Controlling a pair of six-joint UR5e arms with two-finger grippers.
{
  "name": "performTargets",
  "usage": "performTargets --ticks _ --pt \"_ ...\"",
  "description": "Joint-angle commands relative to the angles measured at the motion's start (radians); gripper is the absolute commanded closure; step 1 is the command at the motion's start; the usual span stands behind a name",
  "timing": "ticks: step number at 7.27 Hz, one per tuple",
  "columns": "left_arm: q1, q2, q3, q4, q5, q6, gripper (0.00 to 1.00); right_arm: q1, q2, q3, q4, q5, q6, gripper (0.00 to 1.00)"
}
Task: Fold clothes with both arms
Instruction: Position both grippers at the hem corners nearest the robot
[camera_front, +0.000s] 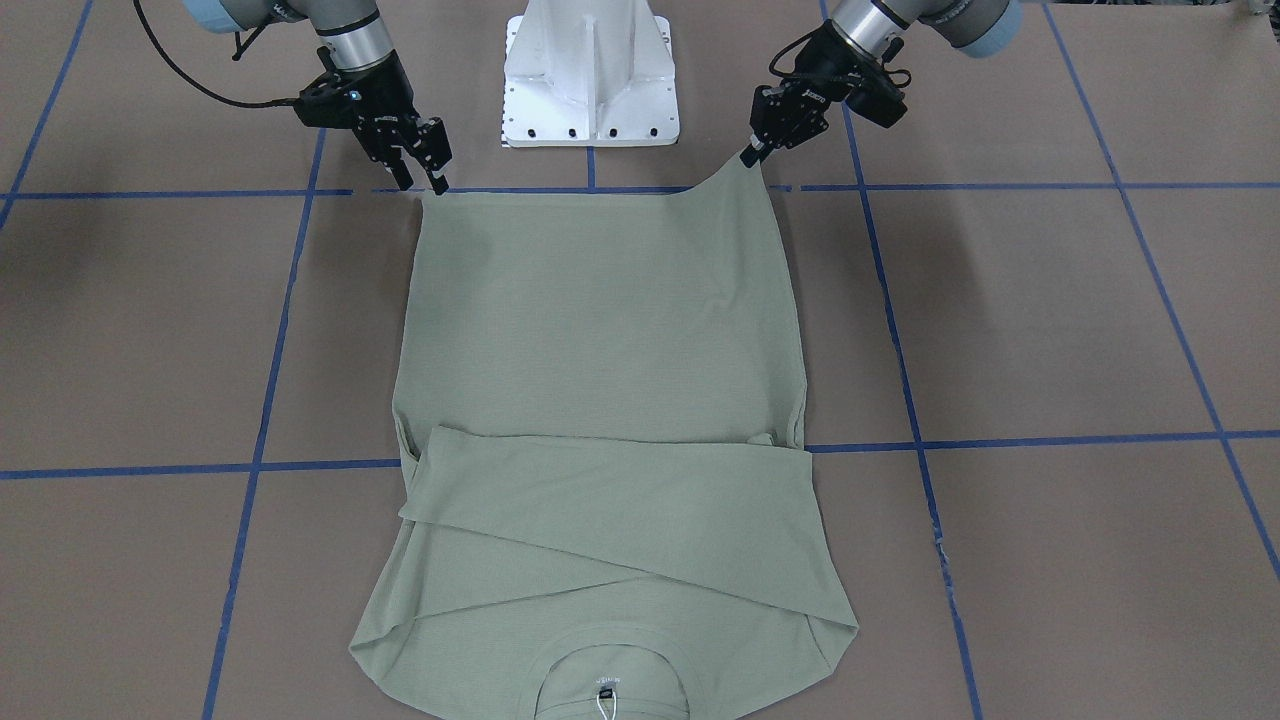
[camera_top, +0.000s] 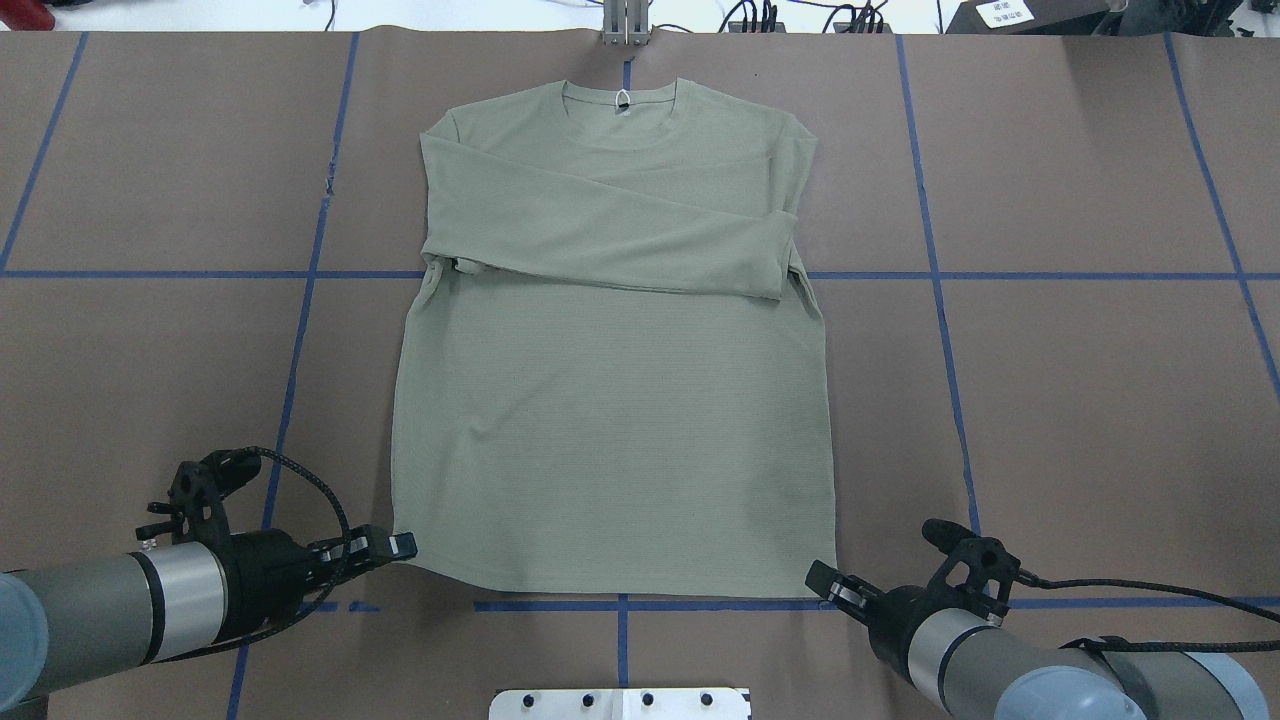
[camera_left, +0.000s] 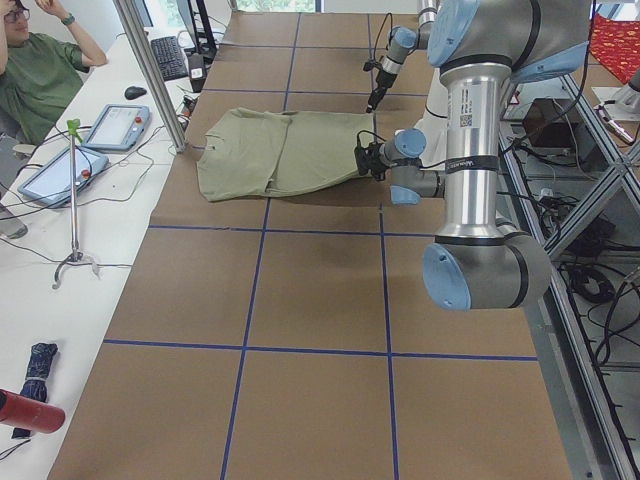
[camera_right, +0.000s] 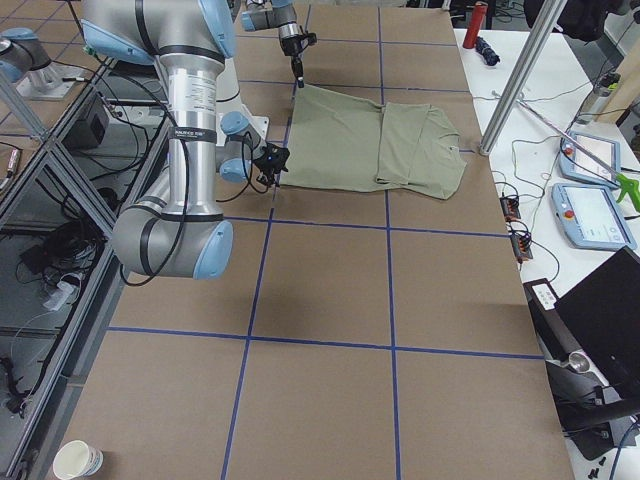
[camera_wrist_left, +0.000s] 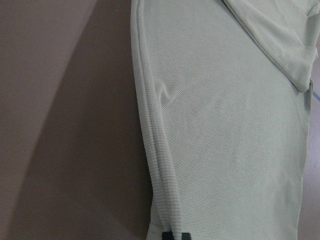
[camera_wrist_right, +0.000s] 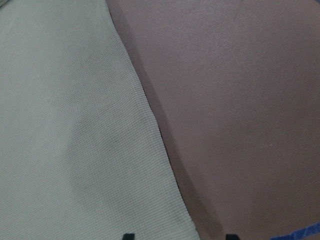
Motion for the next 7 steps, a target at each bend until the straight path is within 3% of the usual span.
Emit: performTargets --ticks 1,7 --pt "0.000 0.001 0.000 0.000 -0.001 0.000 1.00 0.003 0.034 -0.026 0.000 -0.003 -0.012 0.33" --pt "0.000 0.000 0.002 0.000 -0.002 0.000 1.00 0.012 0.059 -0.009 -0.092 -0.003 -0.020 0.34"
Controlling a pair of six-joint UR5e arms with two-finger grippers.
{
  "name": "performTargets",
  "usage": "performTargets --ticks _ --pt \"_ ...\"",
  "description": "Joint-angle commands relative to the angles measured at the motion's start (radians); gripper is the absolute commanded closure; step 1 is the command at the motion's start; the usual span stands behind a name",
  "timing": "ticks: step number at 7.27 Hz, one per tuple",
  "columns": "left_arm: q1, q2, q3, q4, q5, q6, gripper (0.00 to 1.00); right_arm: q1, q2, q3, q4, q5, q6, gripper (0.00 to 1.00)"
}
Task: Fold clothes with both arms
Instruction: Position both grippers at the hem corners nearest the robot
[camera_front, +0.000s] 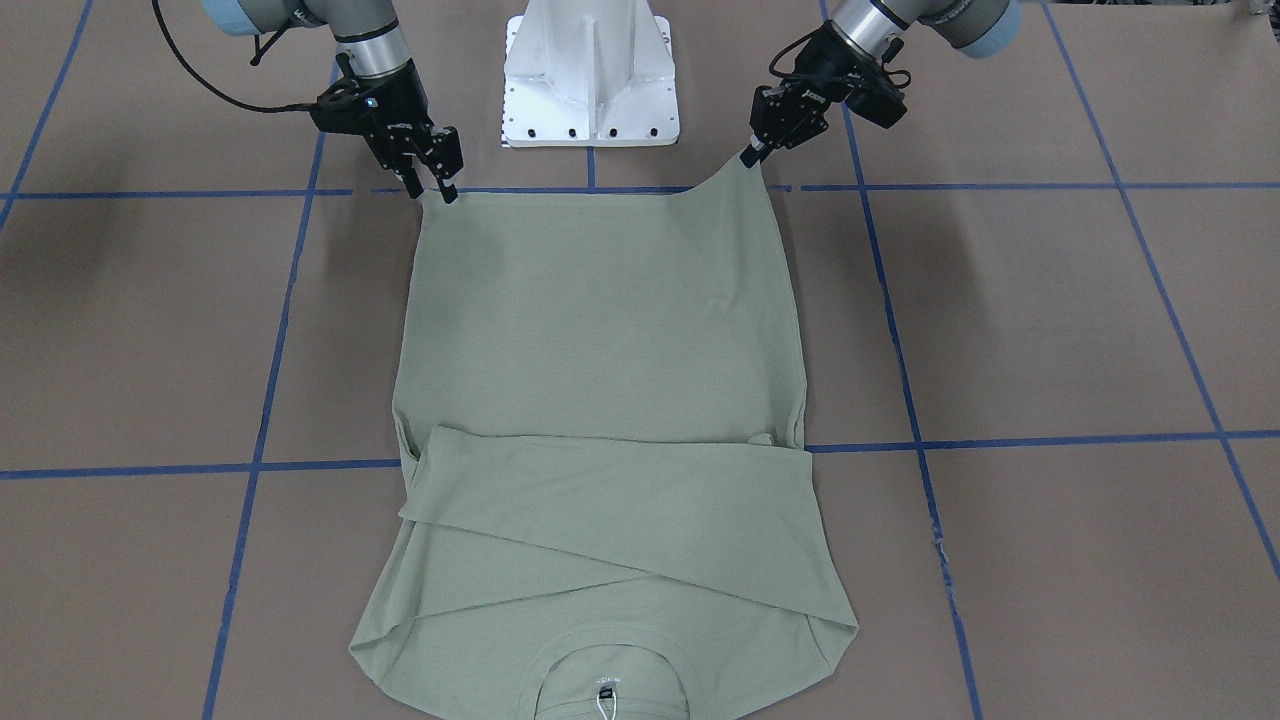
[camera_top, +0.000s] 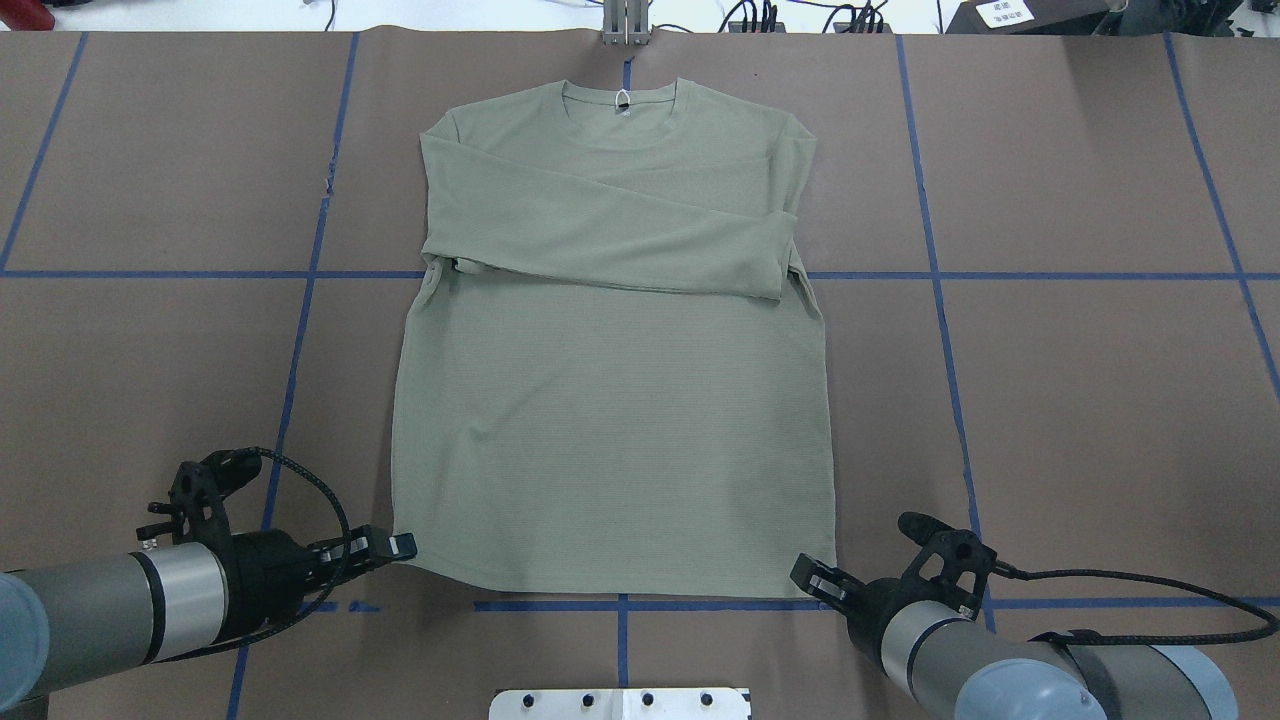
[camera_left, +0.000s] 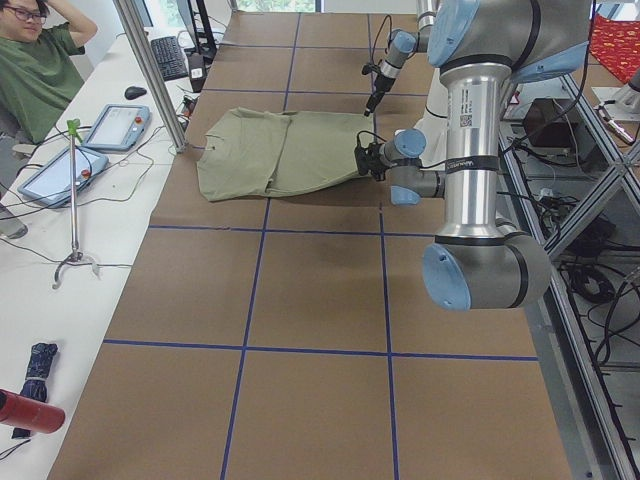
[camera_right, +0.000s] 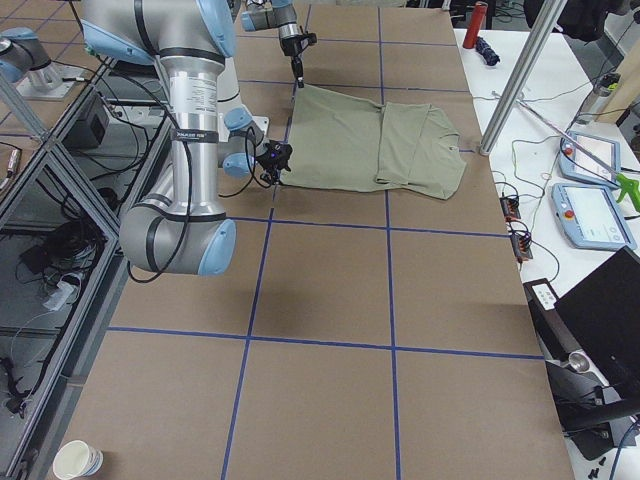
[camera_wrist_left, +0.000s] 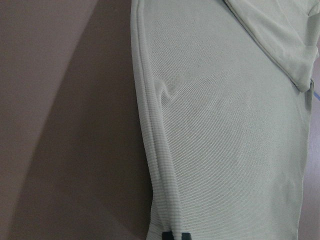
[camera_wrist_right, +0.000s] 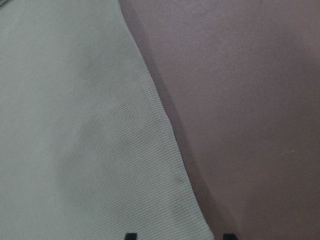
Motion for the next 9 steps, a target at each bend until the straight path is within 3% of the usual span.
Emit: performTargets --ticks 1,5,7,8,9 --pt "0.001 0.000 0.000 0.000 0.000 0.000 1.00 -0.004 0.003 -0.003 -0.006 0.000 0.000 0.34" --pt "0.000 -0.002 0.000 0.000 0.000 0.000 1.00 -0.013 0.003 -0.009 -0.006 0.000 0.000 0.36" --pt "0.000 -0.002 0.000 0.000 0.000 0.000 1.00 -0.017 0.006 -0.011 -0.006 0.000 0.000 0.49" --pt "0.000 -0.002 0.000 0.000 0.000 0.000 1.00 -0.015 0.007 -0.008 -0.006 0.000 0.000 0.68" --pt "0.000 -0.002 -0.002 0.000 0.000 0.000 1.00 -0.015 0.009 -0.005 -0.006 0.002 0.000 1.00"
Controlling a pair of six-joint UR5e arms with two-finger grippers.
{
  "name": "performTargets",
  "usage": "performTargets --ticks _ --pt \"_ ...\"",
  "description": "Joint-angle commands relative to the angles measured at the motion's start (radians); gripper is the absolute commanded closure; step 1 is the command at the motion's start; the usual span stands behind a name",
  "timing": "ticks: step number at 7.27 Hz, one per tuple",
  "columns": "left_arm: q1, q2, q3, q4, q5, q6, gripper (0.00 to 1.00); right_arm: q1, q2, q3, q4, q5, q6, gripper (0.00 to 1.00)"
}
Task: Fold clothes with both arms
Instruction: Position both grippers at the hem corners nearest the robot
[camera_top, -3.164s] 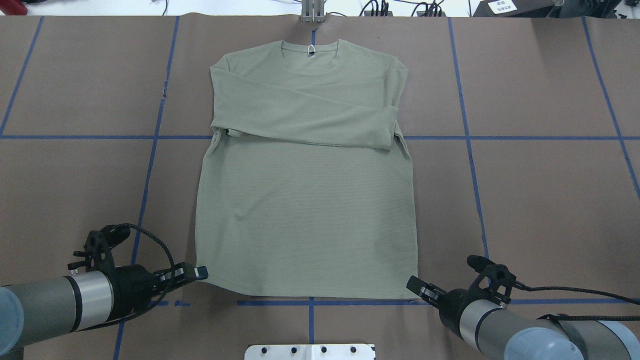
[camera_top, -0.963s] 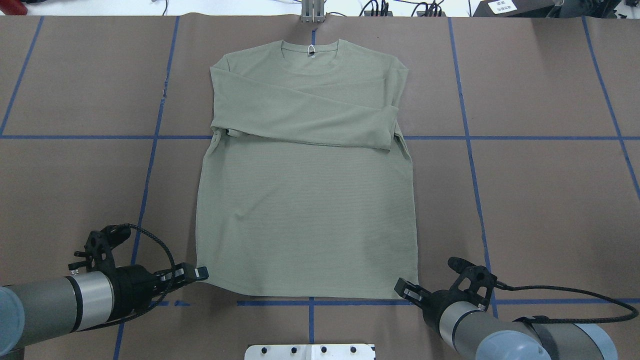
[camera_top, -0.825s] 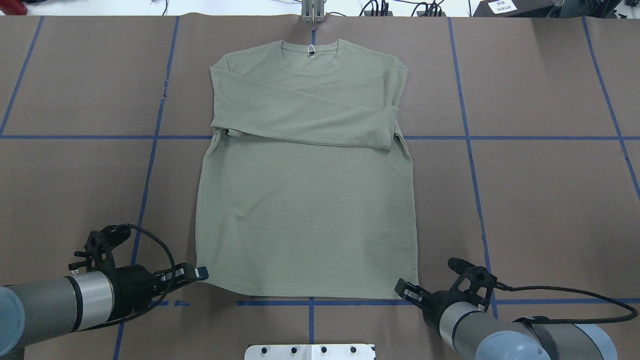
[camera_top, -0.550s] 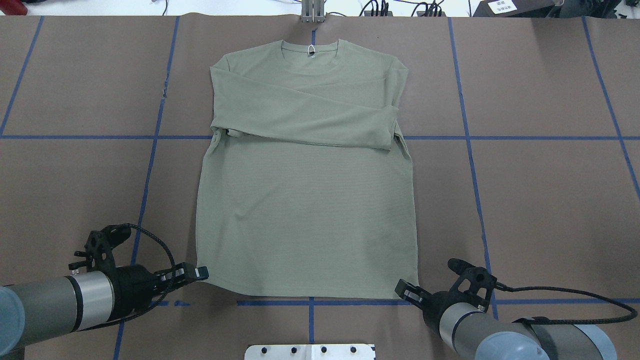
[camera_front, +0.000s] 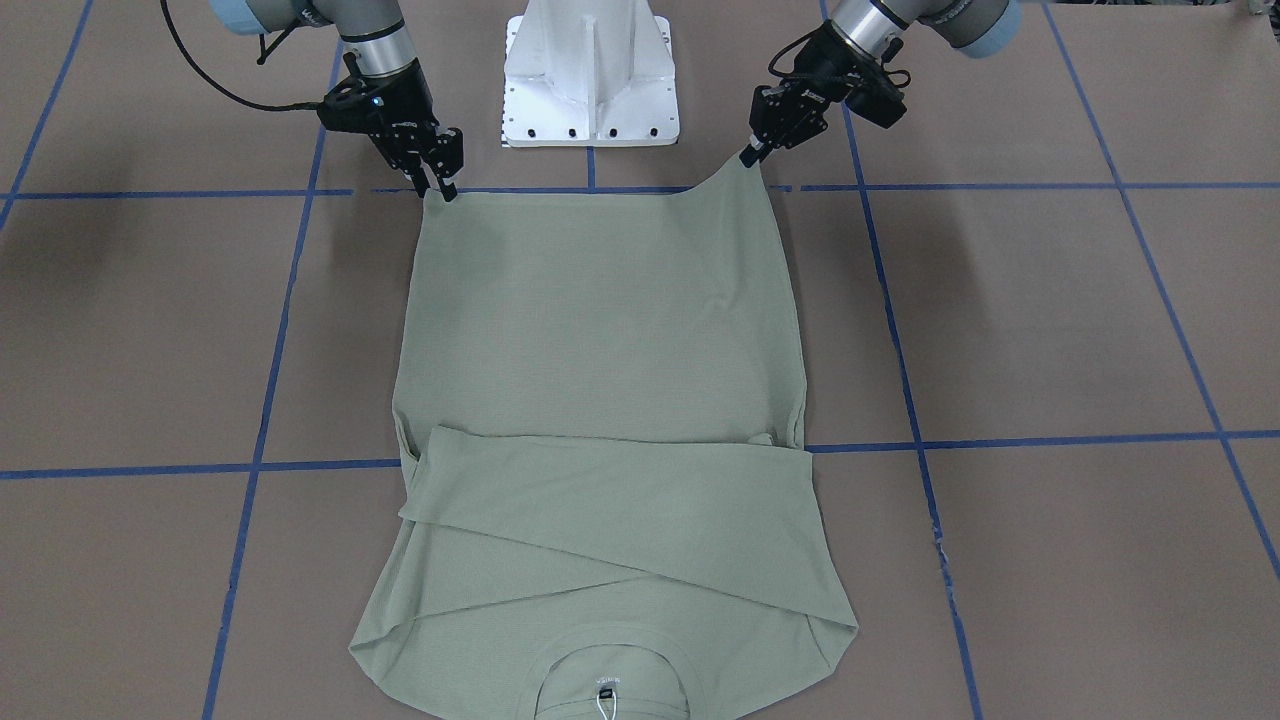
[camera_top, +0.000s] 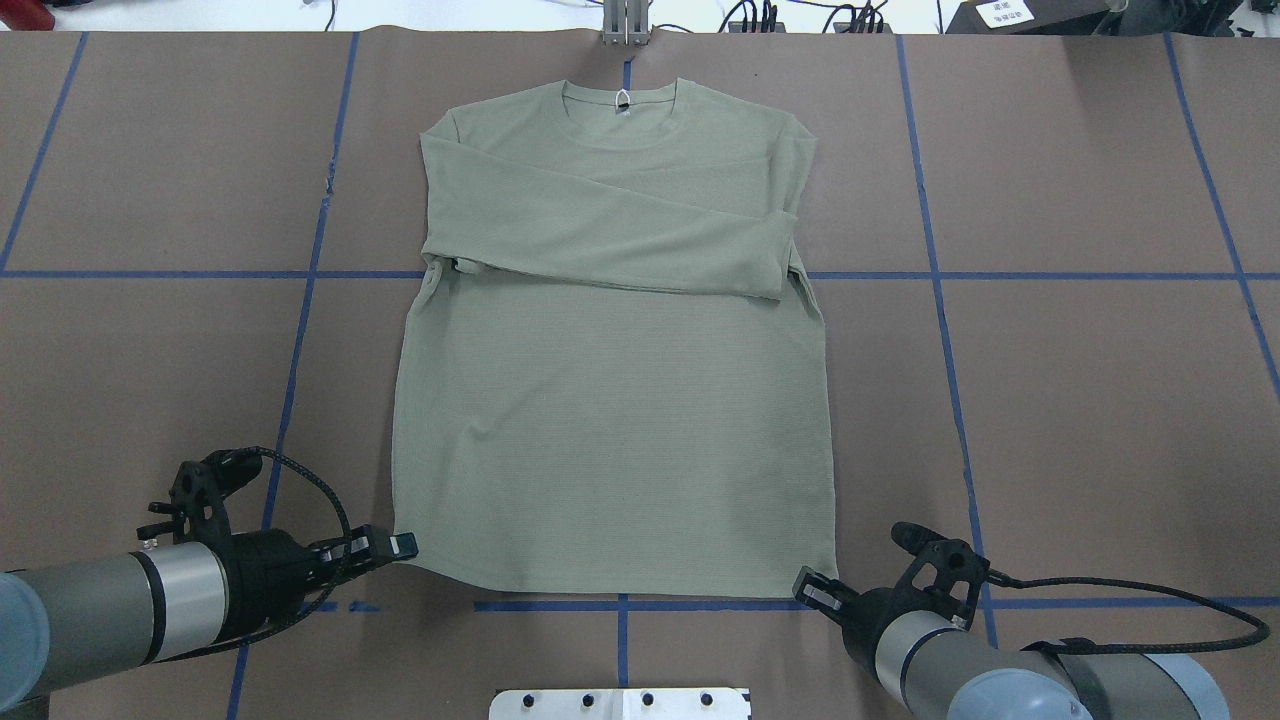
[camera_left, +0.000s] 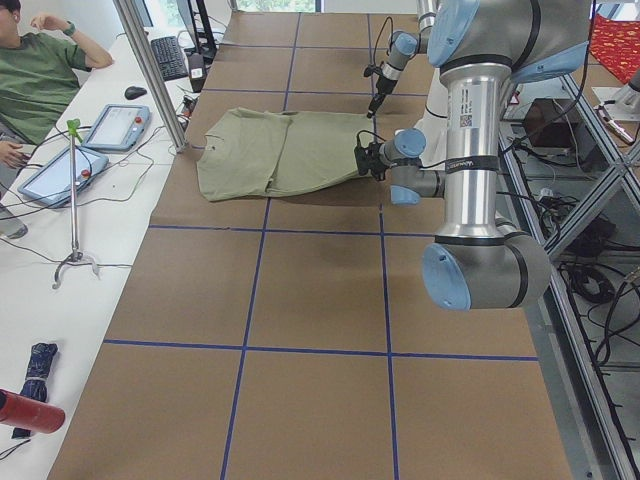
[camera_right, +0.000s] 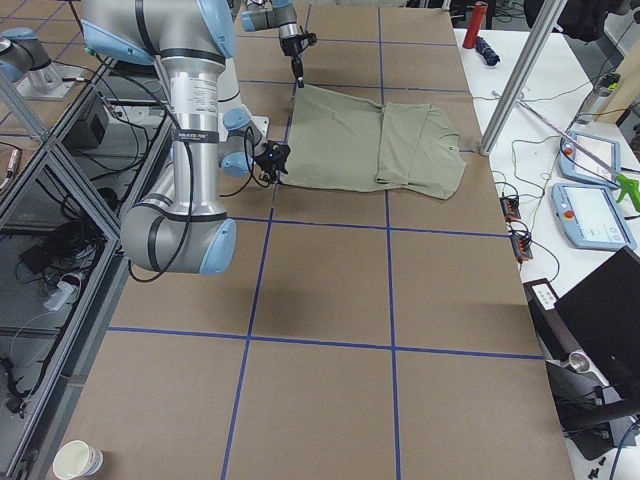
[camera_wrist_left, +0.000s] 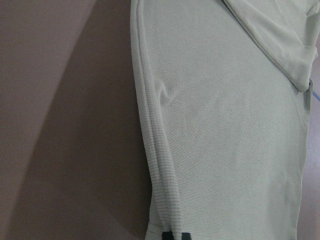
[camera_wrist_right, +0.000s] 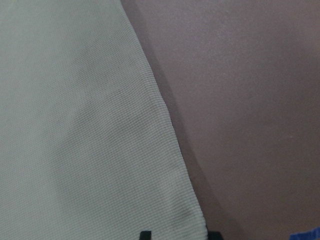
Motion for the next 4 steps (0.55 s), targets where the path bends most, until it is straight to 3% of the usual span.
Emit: performTargets --ticks 1,2,3,4 --pt "0.000 -0.002 0.000 0.000 0.000 0.000 1.00 0.008 -0.001 0.008 -0.002 0.001 -0.002 1.00" --pt "0.002 -0.003 -0.001 0.000 0.000 0.000 1.00 0.031 -0.003 0.015 -0.014 0.007 -0.026 1.00" --pt "0.000 0.000 -0.004 0.002 -0.005 0.002 1.00 0.033 0.002 0.096 -0.132 0.024 -0.084 1.00" --pt "0.000 0.021 -0.059 0.029 -0.035 0.005 1.00 0.063 0.003 0.249 -0.337 0.105 -0.103 1.00"
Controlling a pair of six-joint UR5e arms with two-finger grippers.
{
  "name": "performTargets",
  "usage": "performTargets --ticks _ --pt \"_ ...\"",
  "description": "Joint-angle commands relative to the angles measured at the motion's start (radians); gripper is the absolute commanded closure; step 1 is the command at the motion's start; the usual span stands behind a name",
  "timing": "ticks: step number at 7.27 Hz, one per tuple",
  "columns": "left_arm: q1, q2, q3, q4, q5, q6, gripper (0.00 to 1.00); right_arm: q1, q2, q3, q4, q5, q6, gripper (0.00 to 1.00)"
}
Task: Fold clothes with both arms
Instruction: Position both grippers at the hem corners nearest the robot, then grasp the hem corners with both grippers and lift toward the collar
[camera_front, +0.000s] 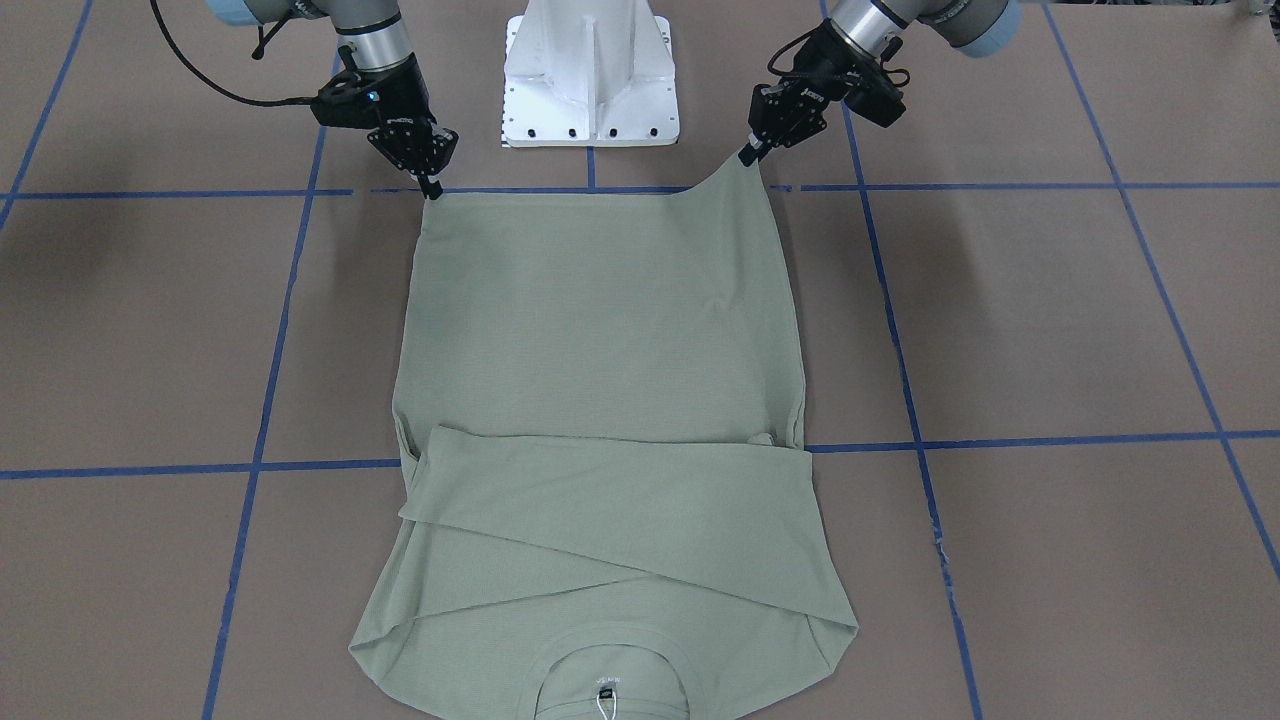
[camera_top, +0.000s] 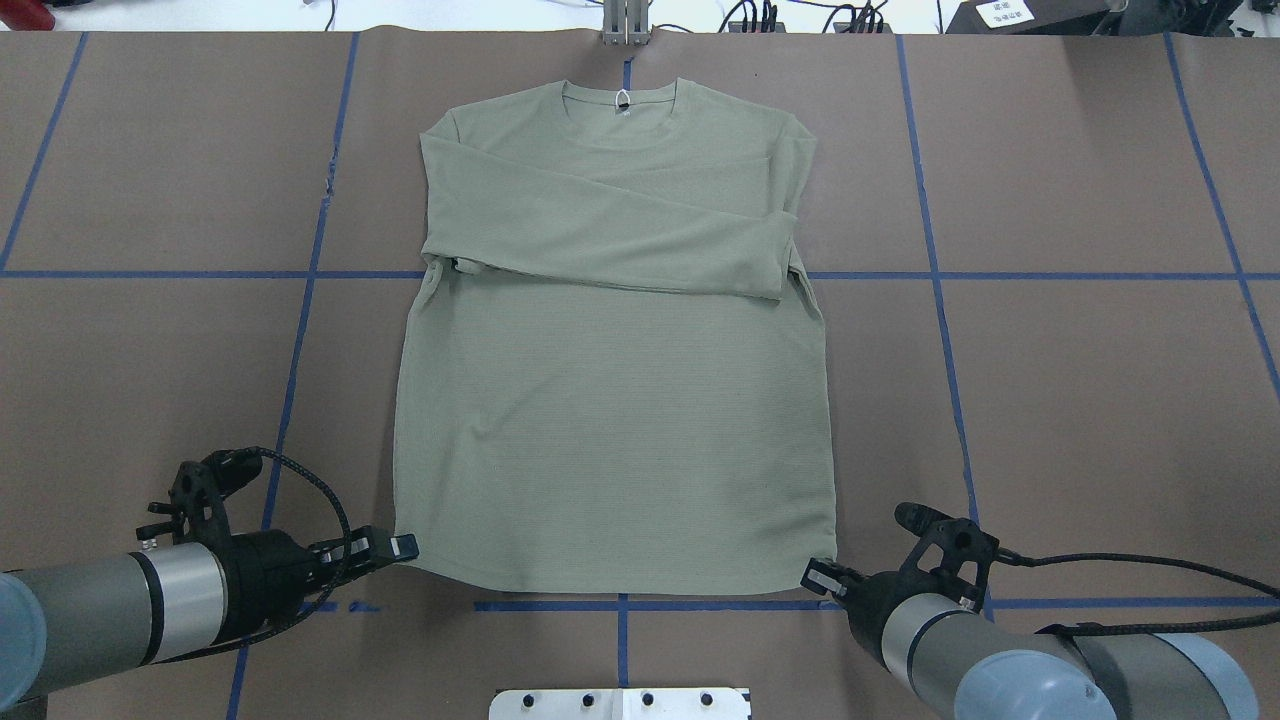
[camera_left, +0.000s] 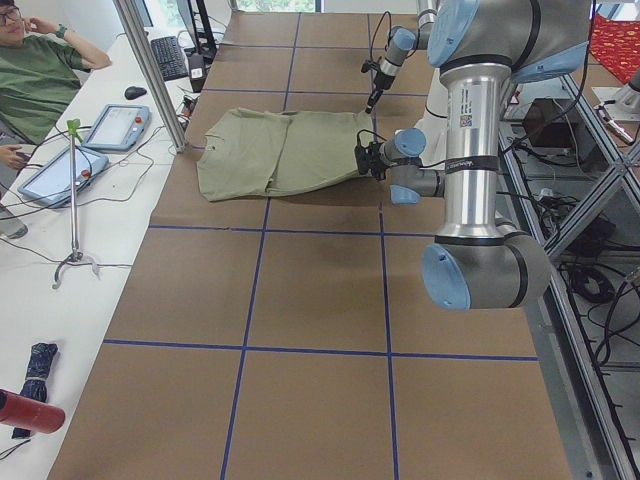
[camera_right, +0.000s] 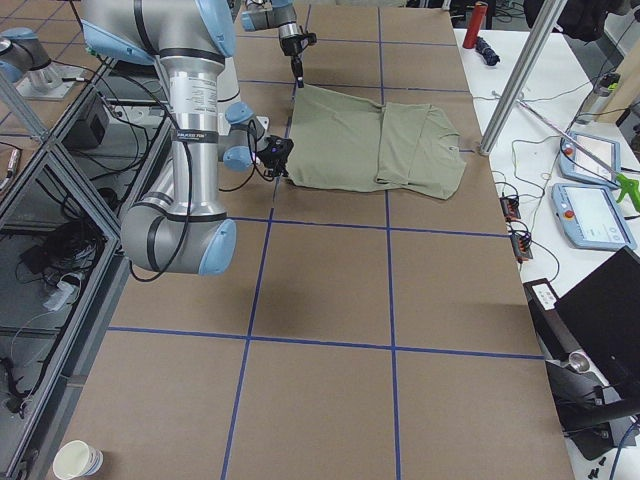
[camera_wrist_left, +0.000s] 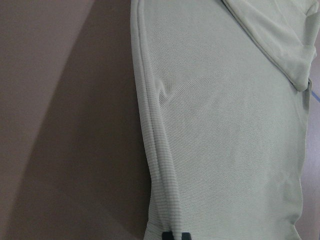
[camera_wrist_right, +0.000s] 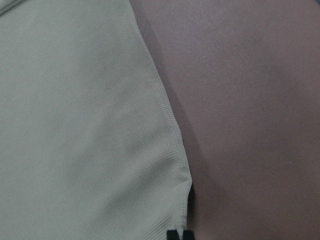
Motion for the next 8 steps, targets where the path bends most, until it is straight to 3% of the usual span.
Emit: performTargets --ticks 1,2,3,4,6,8 --pt "-0.005 0.031 -0.162 0.128 -0.121 0.003 1.00 0.082 0.037 0.282 -0.352 0.172 -0.052 1.00" --pt "-0.005 0.010 -0.333 0.324 -0.201 0.003 1.00 0.130 0.062 0.439 -0.534 0.299 -0.154 1.00" --pt "-0.011 -0.006 -0.502 0.512 -0.320 0.003 1.00 0.208 0.156 0.541 -0.691 0.435 -0.201 1.00" --pt "-0.111 -0.057 -0.560 0.646 -0.455 0.004 1.00 0.287 0.283 0.541 -0.811 0.518 -0.265 1.00" --pt "-0.247 -0.292 -0.369 0.755 -0.501 0.134 1.00 0.395 0.419 0.368 -0.869 0.518 -0.463 1.00" --pt "-0.408 -0.429 -0.080 0.754 -0.504 0.341 1.00 0.557 0.461 0.148 -0.770 0.522 -0.686 1.00"
